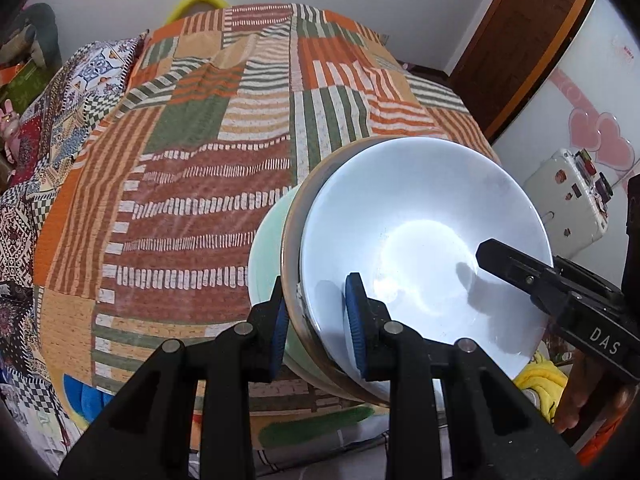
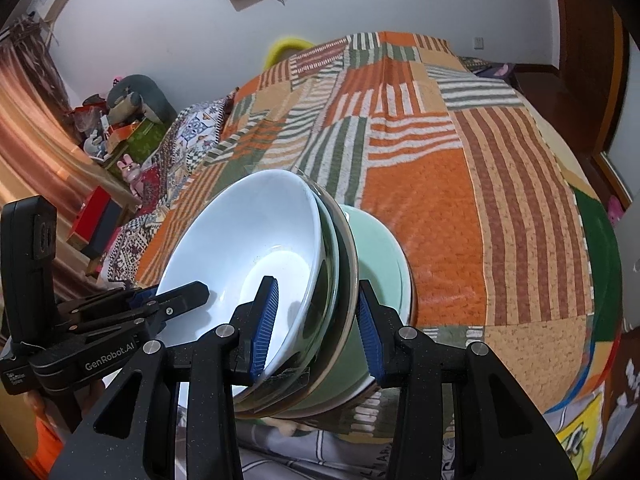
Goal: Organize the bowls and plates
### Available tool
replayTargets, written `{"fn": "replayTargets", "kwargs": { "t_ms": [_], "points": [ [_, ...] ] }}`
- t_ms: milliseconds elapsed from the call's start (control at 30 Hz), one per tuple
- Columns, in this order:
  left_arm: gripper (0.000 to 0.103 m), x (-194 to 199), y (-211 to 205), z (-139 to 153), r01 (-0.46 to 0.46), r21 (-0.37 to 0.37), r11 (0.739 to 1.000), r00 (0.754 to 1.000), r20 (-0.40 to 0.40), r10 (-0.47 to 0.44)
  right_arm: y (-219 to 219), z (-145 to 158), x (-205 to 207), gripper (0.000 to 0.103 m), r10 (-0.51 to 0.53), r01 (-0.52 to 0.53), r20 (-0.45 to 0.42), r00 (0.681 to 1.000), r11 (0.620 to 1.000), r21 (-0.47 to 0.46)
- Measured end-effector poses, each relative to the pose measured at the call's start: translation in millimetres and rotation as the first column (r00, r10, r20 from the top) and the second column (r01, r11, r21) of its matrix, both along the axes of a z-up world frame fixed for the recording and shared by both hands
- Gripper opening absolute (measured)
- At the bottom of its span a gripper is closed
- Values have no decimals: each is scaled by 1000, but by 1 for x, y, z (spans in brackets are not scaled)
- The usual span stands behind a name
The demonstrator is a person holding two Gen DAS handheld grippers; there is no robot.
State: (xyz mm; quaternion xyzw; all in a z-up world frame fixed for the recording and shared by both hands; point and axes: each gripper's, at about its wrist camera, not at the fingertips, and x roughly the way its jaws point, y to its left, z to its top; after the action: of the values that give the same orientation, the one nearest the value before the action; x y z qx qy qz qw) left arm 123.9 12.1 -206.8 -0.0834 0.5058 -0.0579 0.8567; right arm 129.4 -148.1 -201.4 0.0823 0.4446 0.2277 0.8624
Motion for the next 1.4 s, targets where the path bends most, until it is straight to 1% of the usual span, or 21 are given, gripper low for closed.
{"fn": "replayTargets", "kwargs": {
  "t_ms": [100,233,433,500,567,600,667,700,800,933,1033,1100,1133,1233,1300,1400],
  "points": [
    [27,3,1,-5,-1,-5,1000,1000,-9,0,2,-5,2,36,1,-1,-14,1000,1000,-5],
    [27,5,2,-6,7,-10,1000,1000,-2,-7,0,-7,7,36,0,0,-22,1000,1000,5],
    [27,9,5,-11,-6,-49,999,1000,-13,6,-2,-13,9,39,3,-2,-44,999,1000,28],
    [28,10,7,-11,-11,-61,998,1000,-14,10,0,-13,10,40,4,-3,-33,999,1000,29],
    [28,11,7,-11,-10,-62,998,1000,-14,9,2,-11,8,41,10,-10,-10,1000,1000,6],
    [28,10,7,-10,-13,-48,999,1000,-4,12,3,-10,8,41,13,-13,-1,1000,1000,-8],
    [28,7,6,-4,-26,2,1000,999,29,26,4,-8,7,42,15,-14,14,1000,999,-29],
    [29,6,6,0,-29,17,999,998,50,29,4,-7,7,43,14,-14,16,1000,999,-33],
    [34,0,10,14,-43,10,999,995,95,42,2,-4,5,44,16,-16,19,1000,999,-27],
    [35,-10,13,37,-58,17,998,985,162,55,-2,11,-2,47,15,-14,62,998,1000,-16],
    [36,-22,10,60,-64,24,998,971,233,57,-7,28,-9,51,11,-10,118,993,1000,-7],
    [41,-29,9,74,-70,28,997,958,279,59,-10,41,-16,51,6,-6,163,987,1000,1],
    [41,-33,8,80,-74,30,997,952,301,61,-11,46,-18,51,6,-7,179,984,1000,5],
    [45,-49,3,104,-85,46,995,922,382,61,-15,65,-29,54,-1,-3,241,970,1000,20],
    [50,-59,2,118,-90,46,995,901,429,61,-17,76,-36,57,-8,-1,282,959,1000,32],
    [51,-72,0,136,-81,39,996,875,481,52,-20,95,-50,57,-11,-5,345,939,999,46]
  ]
}}
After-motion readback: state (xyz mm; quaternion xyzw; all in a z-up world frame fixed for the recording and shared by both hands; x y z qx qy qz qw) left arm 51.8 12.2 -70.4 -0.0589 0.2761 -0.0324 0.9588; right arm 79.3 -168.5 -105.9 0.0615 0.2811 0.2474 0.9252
